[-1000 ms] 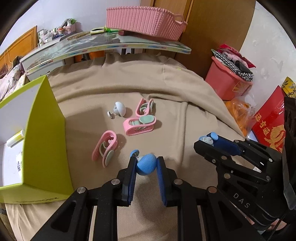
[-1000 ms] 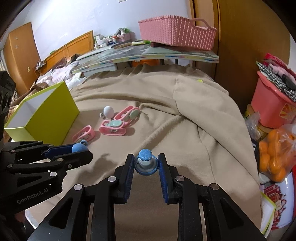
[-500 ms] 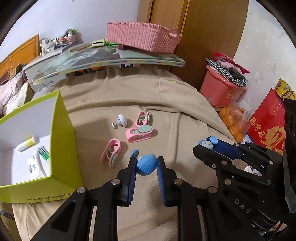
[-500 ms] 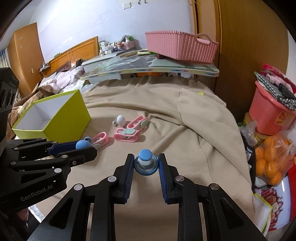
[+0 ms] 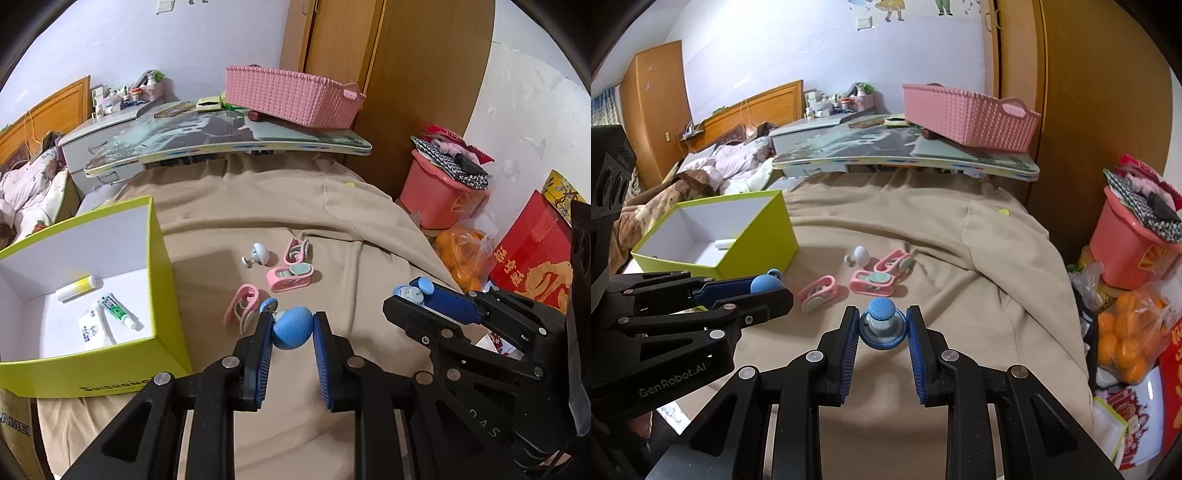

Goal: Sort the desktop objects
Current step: 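Carry the blue mushroom knob and blue ball over the lime-green box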

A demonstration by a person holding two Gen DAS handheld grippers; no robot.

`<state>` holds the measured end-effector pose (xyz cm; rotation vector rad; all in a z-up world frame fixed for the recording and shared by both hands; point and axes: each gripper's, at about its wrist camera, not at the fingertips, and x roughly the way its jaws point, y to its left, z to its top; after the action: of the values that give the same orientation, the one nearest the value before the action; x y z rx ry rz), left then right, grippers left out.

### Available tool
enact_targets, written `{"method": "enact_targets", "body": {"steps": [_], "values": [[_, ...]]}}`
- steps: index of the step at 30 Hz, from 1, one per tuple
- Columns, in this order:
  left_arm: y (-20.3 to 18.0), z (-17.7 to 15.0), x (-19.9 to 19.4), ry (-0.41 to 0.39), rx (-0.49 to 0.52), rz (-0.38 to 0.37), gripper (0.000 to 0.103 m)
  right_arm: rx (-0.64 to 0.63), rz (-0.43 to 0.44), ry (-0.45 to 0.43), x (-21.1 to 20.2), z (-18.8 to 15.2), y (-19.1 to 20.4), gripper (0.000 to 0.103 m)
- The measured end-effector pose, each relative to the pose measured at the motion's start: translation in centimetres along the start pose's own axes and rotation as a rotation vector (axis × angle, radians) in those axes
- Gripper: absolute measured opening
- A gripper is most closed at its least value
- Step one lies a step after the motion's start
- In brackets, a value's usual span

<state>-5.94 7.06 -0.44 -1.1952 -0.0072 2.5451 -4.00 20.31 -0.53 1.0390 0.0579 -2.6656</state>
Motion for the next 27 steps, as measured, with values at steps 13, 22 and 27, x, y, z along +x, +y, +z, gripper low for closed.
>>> {"method": "enact_targets", "body": {"steps": [13,22,27], "values": [[0.9,-0.6,-2.6,-0.049,-0.005,0.013,0.023,-0.052,0.007,-0.028,-1.5,0.4,2.7,0.027],[1.7,-1.1,-4.2,-0.078,-0.018,0.022,0.023,-0.096,0.019,-0.039,-2.2,0.6,4.7,0.027],[2.3,-1.4,-5.1,-0.094,-0.023,0.033,0.023,-0.113,0.026,-0.043,-2.4,0.7,5.7,0.027]]}}
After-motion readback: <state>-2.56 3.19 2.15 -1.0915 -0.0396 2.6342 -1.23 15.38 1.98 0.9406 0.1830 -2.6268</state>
